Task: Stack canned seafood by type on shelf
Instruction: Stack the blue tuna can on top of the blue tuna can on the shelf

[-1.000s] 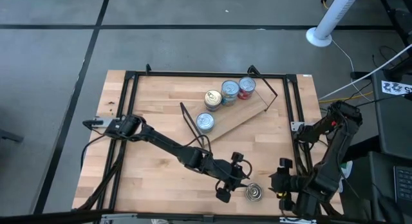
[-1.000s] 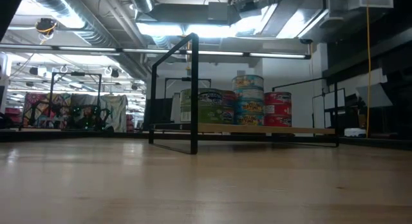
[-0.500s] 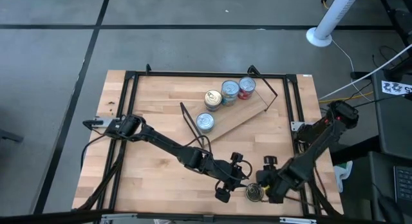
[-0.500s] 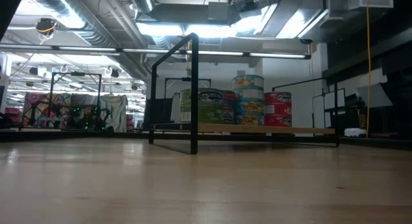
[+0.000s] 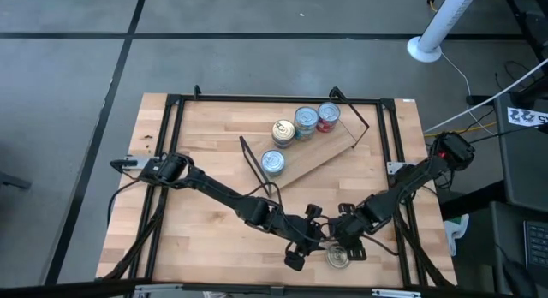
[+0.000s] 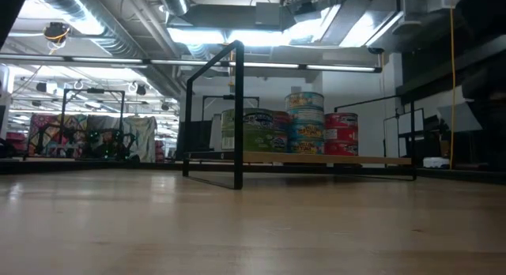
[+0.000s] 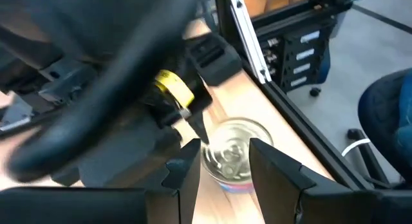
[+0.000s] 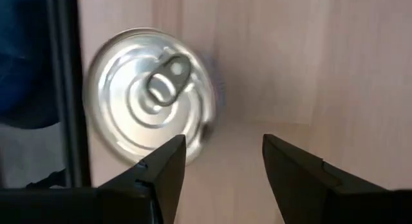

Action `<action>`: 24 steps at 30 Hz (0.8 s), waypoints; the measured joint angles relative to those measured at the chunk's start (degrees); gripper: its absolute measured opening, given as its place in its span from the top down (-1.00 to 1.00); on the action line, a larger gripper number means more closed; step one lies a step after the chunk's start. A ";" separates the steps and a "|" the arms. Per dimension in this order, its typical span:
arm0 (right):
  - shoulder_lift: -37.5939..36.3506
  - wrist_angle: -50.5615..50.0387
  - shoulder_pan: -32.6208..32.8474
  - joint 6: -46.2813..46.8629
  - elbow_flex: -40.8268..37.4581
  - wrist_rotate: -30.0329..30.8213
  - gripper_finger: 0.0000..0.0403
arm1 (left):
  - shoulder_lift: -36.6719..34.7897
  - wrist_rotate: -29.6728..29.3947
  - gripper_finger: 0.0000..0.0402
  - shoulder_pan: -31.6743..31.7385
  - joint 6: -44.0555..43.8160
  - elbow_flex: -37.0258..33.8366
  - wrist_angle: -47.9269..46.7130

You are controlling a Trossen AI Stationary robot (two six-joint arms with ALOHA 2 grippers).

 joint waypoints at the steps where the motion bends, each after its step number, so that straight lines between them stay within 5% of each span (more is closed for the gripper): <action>1: 0.00 1.37 -0.23 -0.14 -0.72 -1.07 -0.03 | 0.00 0.00 0.37 -0.17 -0.22 0.00 -0.48; 9: 0.13 3.41 -0.21 -0.27 -2.48 -1.17 -0.01 | -0.02 0.01 0.37 -1.56 -1.36 0.00 -2.82; 24: 0.13 3.21 -0.21 -0.09 -2.46 -0.19 0.47 | -0.07 0.00 0.37 -1.68 -1.37 0.00 -2.65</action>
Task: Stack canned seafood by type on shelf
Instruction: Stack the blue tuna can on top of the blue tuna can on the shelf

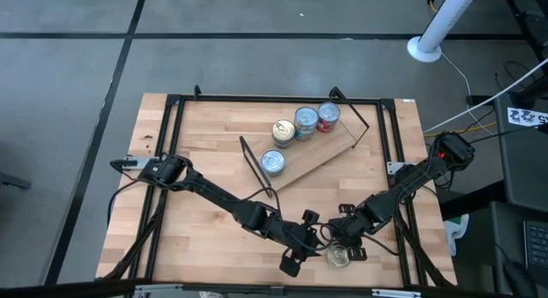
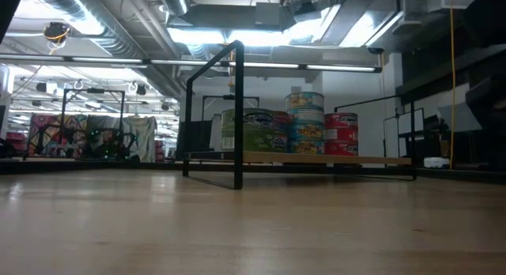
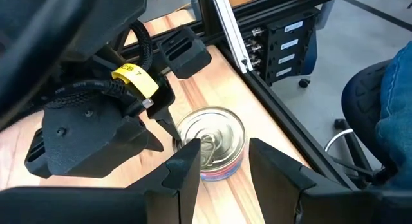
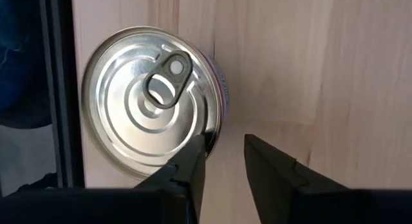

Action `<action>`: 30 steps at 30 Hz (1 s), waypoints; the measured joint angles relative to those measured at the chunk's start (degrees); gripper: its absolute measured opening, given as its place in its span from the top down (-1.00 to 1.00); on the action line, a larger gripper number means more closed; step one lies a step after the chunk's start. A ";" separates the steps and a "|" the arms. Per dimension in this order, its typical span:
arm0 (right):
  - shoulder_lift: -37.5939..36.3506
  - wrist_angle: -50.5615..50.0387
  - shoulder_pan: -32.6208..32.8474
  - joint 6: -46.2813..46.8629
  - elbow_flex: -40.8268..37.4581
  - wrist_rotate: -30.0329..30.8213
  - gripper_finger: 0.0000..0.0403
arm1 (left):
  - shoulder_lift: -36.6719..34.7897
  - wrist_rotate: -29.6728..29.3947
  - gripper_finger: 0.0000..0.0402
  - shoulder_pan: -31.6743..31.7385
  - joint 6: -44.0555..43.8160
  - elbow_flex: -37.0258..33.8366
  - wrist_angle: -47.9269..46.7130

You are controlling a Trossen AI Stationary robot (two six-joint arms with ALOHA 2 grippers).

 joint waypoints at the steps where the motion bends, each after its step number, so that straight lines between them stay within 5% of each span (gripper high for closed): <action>1: 0.00 0.00 0.00 0.00 0.00 0.49 0.47 | 0.00 0.00 0.37 0.00 0.00 0.00 0.00; 21: 5.98 7.71 -2.67 4.51 0.12 -5.05 0.49 | -0.24 -0.28 0.37 0.00 0.00 0.00 -1.79; 30: 6.00 11.41 -3.57 4.54 0.08 -4.32 0.95 | -4.23 -1.18 0.37 -0.38 -5.21 0.00 -11.26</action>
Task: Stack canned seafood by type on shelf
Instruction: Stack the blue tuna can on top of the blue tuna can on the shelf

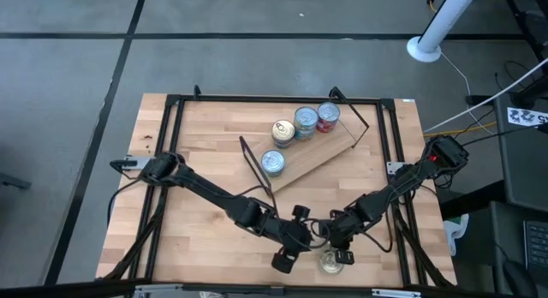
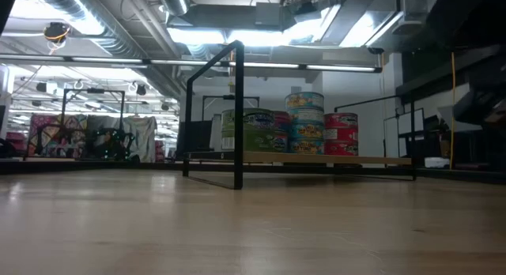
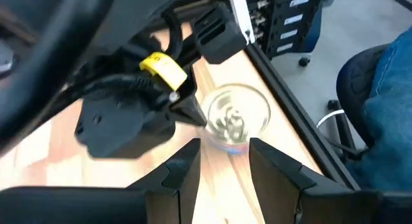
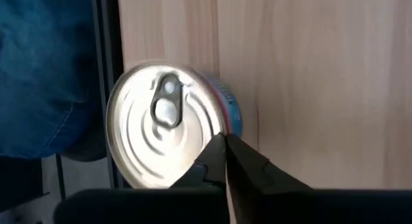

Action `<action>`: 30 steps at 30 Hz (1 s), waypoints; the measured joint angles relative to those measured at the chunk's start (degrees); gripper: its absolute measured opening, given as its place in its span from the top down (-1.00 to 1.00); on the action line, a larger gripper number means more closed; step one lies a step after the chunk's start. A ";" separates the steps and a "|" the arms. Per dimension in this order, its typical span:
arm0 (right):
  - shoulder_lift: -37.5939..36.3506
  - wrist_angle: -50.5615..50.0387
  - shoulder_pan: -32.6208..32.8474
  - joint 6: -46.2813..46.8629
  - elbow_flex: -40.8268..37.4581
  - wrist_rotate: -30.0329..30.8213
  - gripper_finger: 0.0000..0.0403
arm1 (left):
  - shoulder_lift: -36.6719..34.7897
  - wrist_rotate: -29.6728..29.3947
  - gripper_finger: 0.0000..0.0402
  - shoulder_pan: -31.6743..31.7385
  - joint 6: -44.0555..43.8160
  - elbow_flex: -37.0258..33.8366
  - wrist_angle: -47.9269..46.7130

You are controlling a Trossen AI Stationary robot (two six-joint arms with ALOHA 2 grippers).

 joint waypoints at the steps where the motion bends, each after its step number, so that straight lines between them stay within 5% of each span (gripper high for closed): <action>1: 0.00 0.42 -0.06 0.00 -0.04 -0.04 0.97 | -0.60 -0.24 0.37 -0.13 -0.92 0.00 -1.29; 10: 0.10 4.39 -3.67 -0.22 -0.08 0.27 0.98 | -5.63 -1.99 0.37 -1.10 -8.70 0.00 -14.83; 18: 0.10 5.24 -9.81 -2.87 -0.08 1.06 0.99 | -7.42 -1.87 0.37 -1.15 -29.62 0.00 -29.04; 24: 0.10 6.85 -14.42 -4.84 -0.12 1.21 0.99 | -7.32 0.83 0.37 -0.81 -46.40 -1.22 -29.13; 30: 0.12 8.13 -17.40 -7.90 -0.12 1.16 0.99 | -7.45 7.53 0.37 -0.73 -47.38 -1.20 -30.79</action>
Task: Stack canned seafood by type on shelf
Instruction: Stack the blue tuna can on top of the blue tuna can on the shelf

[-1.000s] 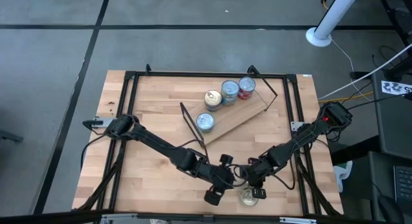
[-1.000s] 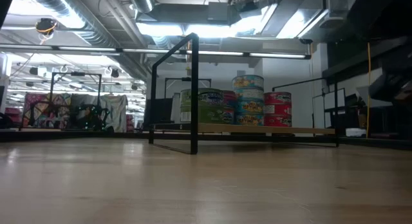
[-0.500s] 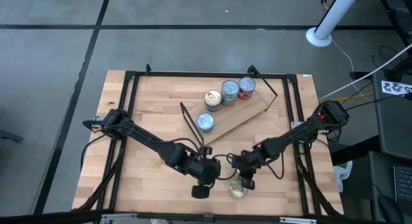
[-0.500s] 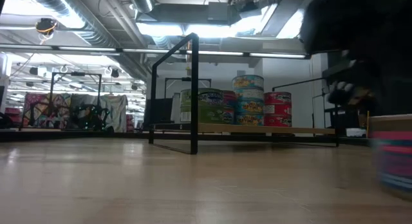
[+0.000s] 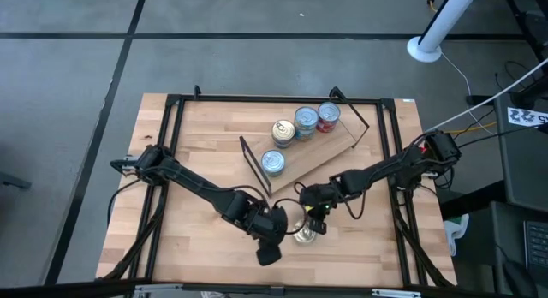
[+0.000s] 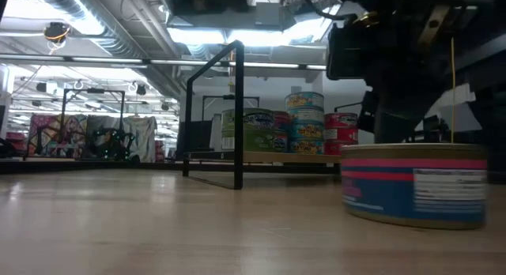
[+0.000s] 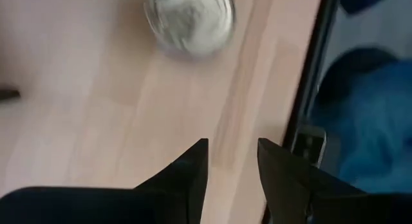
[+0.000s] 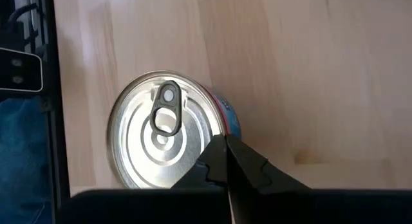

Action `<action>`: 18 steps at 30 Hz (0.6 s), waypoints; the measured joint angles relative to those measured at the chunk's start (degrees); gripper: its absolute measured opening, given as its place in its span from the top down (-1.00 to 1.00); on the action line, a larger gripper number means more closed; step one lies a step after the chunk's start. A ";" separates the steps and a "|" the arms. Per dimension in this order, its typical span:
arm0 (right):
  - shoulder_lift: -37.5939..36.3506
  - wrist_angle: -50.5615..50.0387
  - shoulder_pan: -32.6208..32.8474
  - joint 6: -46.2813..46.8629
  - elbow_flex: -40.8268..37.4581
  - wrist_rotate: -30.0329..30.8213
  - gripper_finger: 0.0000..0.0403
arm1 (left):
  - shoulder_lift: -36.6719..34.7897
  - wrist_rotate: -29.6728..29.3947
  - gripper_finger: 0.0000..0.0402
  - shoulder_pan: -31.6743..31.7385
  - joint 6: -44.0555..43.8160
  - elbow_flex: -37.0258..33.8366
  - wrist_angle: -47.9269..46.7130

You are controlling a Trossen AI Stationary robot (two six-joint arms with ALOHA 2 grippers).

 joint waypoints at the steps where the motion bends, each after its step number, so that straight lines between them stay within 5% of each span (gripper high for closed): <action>1: 0.00 0.00 -0.19 -0.15 0.00 -0.16 0.99 | -0.10 0.85 0.37 -0.06 -0.13 0.00 -1.34; 9: 0.00 -0.17 -0.71 -1.32 0.02 -1.08 1.00 | -3.03 0.50 0.37 -0.99 -2.88 -0.06 -24.83; 18: -0.02 -0.17 -0.69 -1.32 0.02 -1.60 1.00 | -4.68 -0.41 0.37 -3.81 2.15 -0.04 -29.11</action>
